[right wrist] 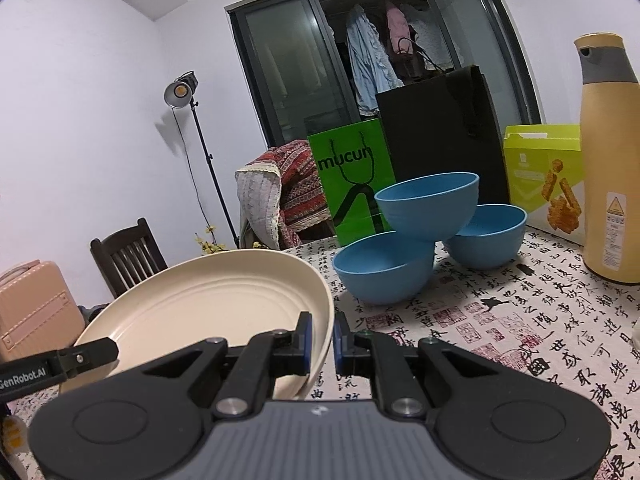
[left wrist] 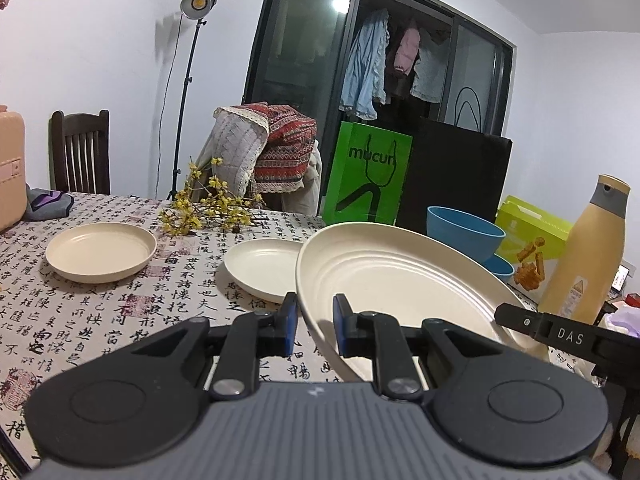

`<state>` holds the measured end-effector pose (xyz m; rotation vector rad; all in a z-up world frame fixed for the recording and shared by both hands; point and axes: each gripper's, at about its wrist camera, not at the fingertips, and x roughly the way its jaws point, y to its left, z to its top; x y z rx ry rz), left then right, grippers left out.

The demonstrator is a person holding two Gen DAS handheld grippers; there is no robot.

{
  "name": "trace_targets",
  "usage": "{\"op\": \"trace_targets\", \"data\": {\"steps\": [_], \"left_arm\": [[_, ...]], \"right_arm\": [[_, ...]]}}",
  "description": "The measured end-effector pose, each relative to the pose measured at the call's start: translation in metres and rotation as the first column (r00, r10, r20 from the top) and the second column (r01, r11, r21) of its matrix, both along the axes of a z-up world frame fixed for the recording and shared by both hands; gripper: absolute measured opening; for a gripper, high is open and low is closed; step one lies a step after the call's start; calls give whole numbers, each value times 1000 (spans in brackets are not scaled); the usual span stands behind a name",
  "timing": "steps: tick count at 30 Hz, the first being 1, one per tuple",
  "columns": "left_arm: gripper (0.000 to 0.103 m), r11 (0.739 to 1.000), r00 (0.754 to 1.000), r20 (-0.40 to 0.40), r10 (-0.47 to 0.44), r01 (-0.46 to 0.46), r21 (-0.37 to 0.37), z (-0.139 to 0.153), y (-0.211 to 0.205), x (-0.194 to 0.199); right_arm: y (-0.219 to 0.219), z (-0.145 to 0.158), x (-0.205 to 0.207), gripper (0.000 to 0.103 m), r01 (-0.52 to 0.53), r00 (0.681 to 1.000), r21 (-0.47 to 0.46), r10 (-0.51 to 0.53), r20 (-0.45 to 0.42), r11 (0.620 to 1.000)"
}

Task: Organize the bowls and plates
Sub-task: 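Carry the held cream plates with both grippers toward the blue bowls, then lower the held plates onto the table and open both grippers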

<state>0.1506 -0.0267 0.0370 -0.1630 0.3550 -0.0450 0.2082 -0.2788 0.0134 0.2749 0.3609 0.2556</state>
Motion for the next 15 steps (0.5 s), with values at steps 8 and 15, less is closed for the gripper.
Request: {"op": "trace_targets", "data": {"steps": [8,15], "left_arm": [[18,1000,1000,-18,-13,13,7,-8,-10,2],[18,1000,999,-32,-23,24,12,-18,-17,5]], "right_arm": [[-9,-7,-2,11,18,1000,1,-18,-10,1000],[-15,-15,-5,11,30,999,-1,-30,-23,1000]]}}
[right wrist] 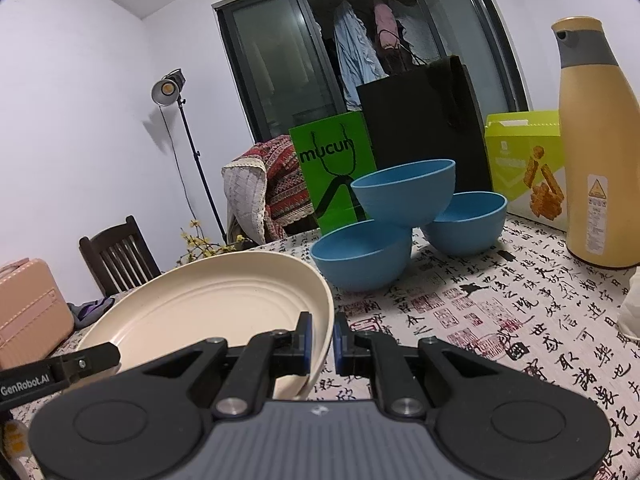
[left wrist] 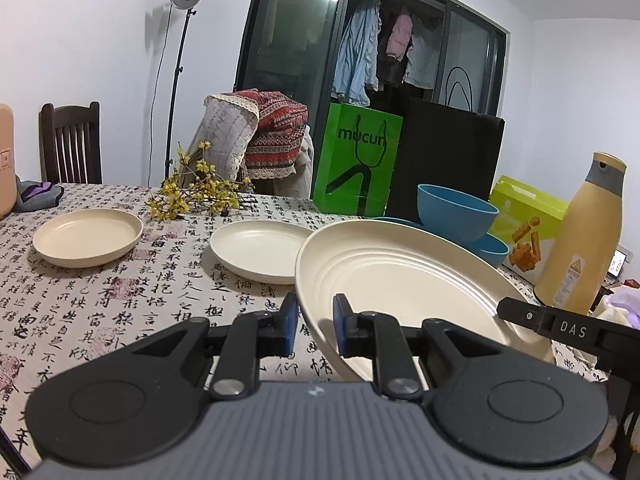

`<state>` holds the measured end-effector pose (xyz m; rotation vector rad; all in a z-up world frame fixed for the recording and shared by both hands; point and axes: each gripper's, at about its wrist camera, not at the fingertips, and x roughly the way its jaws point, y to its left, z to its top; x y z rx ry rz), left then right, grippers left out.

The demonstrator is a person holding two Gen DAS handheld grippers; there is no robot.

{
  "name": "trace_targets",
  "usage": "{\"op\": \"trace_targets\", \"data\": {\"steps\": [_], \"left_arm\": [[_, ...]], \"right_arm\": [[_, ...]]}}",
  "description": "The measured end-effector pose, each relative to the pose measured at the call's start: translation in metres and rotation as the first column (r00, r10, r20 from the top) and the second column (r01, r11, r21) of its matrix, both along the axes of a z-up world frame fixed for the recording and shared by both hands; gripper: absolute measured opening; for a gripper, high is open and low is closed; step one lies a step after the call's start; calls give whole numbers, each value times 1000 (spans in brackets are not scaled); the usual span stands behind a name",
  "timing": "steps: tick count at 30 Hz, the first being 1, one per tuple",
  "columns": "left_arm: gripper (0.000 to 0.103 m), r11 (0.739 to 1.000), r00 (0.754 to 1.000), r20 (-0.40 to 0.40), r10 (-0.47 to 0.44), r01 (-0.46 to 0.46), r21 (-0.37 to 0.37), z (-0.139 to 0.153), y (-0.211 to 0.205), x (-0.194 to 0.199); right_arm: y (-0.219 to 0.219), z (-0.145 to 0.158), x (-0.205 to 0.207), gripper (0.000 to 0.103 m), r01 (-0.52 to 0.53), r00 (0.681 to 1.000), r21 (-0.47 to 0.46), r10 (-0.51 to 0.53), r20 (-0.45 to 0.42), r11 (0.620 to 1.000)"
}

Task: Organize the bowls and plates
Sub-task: 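Lower the held plates onto the table and open both grippers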

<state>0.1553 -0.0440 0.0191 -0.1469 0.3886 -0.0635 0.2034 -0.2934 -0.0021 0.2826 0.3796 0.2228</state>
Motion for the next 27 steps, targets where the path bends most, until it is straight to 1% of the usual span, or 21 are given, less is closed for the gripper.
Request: {"op": "trace_targets", "data": {"steps": [27], "left_arm": [[19,999,997,-75,-36,37,17,-37,-20,13]], "right_arm": [[-21,-39,2,11,32,997,-15,-33,-63,999]]}}
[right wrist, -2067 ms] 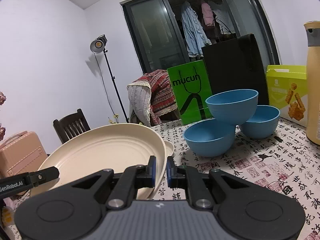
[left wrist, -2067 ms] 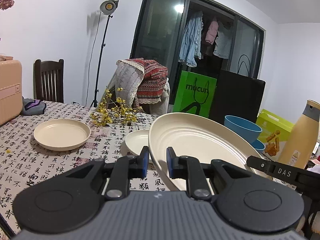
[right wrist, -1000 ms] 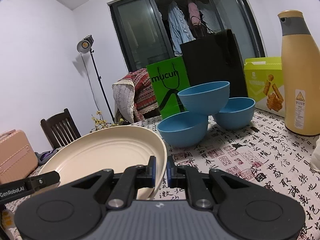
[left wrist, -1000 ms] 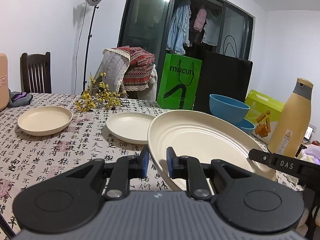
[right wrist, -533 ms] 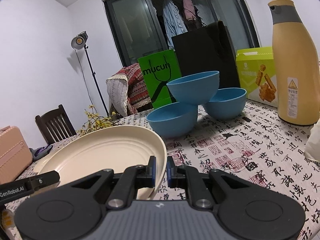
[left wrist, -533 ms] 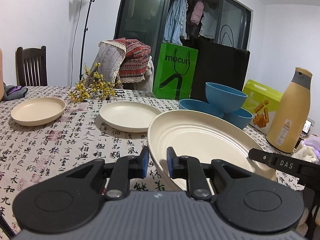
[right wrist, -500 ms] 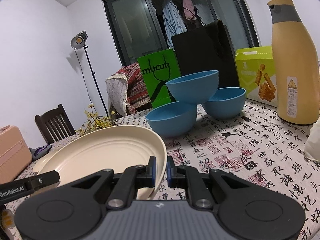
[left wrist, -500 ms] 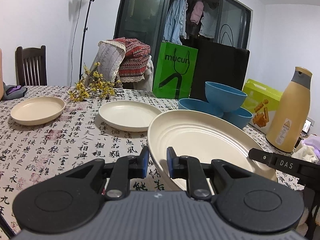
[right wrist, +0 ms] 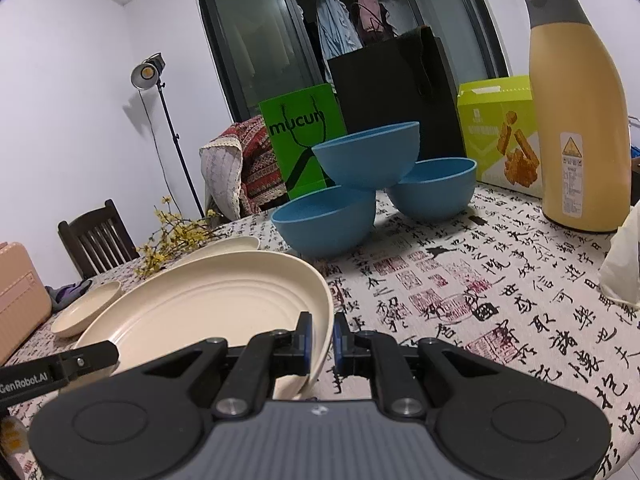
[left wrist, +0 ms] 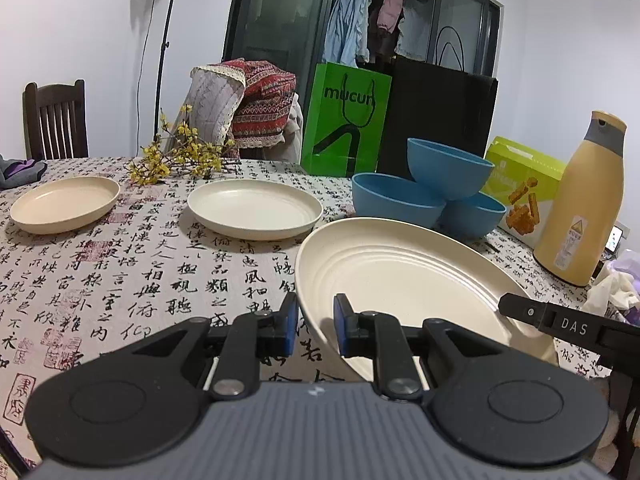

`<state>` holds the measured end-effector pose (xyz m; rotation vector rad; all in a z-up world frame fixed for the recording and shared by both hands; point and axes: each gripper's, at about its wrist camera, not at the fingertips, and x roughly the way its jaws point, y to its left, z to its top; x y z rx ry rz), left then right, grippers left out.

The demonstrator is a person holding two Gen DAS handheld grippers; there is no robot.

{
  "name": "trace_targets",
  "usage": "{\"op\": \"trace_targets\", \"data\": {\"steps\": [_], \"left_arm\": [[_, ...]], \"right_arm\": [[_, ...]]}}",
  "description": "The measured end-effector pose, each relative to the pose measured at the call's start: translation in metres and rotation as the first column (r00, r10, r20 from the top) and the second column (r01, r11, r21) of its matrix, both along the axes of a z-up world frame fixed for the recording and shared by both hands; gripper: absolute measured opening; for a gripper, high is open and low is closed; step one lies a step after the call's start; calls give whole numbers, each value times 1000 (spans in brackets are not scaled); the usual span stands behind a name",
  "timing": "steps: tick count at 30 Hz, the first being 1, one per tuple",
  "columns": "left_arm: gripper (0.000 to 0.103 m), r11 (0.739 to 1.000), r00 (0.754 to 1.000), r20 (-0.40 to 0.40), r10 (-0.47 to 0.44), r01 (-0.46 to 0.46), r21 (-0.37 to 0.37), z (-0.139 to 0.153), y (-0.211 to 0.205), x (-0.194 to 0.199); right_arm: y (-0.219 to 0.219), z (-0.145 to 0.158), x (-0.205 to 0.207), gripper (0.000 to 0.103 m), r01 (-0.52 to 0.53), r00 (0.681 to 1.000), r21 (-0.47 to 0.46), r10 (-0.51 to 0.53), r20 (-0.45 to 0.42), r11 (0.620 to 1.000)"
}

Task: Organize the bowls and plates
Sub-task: 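Lower the held plates onto the table and open both grippers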

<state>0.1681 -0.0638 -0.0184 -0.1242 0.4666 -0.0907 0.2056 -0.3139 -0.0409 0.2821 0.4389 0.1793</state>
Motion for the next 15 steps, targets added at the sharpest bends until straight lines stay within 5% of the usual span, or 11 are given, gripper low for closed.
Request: {"op": "trace_targets", "data": {"steps": [15], "left_arm": [[19,999,998,-57,-23,25,23,-19,-9,9]], "right_arm": [[-6,-21,4,11,17,999,-4,-17,-36,1000]]}}
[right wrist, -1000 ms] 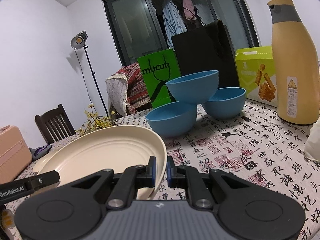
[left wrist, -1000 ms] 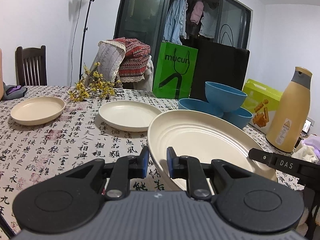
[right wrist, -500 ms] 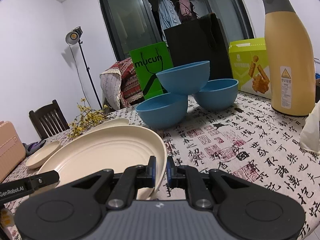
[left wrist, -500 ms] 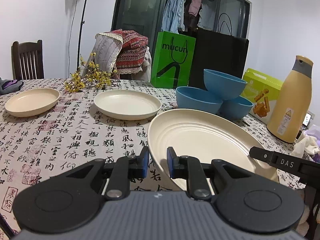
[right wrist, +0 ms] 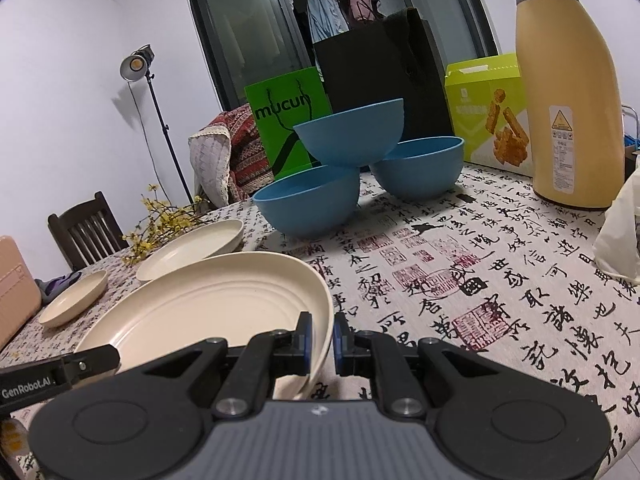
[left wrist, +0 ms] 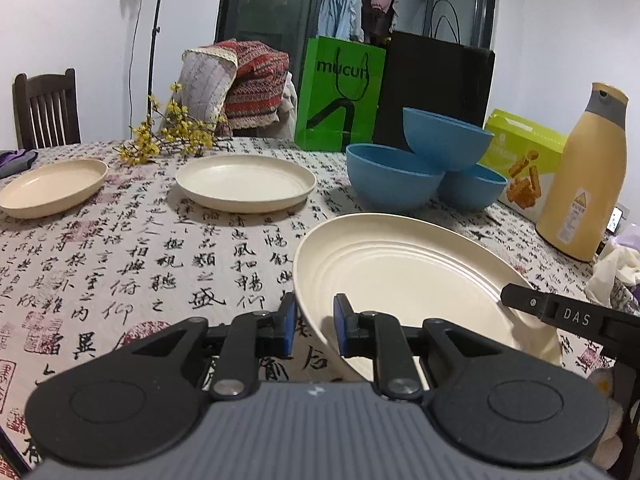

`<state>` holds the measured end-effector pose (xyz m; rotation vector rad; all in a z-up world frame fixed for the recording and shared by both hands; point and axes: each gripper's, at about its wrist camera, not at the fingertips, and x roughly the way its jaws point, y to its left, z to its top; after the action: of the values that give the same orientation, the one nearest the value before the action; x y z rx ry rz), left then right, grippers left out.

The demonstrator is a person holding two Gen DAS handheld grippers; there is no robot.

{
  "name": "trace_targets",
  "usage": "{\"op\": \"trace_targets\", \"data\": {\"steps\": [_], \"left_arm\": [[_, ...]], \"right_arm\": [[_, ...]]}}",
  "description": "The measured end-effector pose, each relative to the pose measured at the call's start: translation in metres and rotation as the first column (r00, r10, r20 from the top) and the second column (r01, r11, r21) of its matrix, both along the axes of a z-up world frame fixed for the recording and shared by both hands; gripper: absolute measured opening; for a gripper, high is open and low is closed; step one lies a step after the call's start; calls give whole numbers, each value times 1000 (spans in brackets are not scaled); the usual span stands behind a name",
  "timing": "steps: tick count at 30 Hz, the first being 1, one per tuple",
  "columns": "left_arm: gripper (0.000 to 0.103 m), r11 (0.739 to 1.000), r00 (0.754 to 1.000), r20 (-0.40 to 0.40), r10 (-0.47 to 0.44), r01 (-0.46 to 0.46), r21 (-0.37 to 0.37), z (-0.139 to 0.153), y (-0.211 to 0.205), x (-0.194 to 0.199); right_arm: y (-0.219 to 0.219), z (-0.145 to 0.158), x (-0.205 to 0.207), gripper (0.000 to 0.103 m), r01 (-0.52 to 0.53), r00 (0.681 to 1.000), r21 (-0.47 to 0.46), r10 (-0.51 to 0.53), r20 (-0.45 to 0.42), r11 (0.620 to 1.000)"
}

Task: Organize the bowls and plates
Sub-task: 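Lower the held plates onto the table and open both grippers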

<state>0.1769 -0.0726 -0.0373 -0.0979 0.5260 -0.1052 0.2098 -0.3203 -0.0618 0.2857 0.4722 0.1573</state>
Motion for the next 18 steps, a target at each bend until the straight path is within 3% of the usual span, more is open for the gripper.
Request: {"op": "trace_targets", "data": {"steps": [18], "left_arm": [[19,999,999,-50,-13,15,37,-13,-5,7]], "right_arm": [[-1,-10,-1,11,12,1000,-24,-12,-10,1000]]}}
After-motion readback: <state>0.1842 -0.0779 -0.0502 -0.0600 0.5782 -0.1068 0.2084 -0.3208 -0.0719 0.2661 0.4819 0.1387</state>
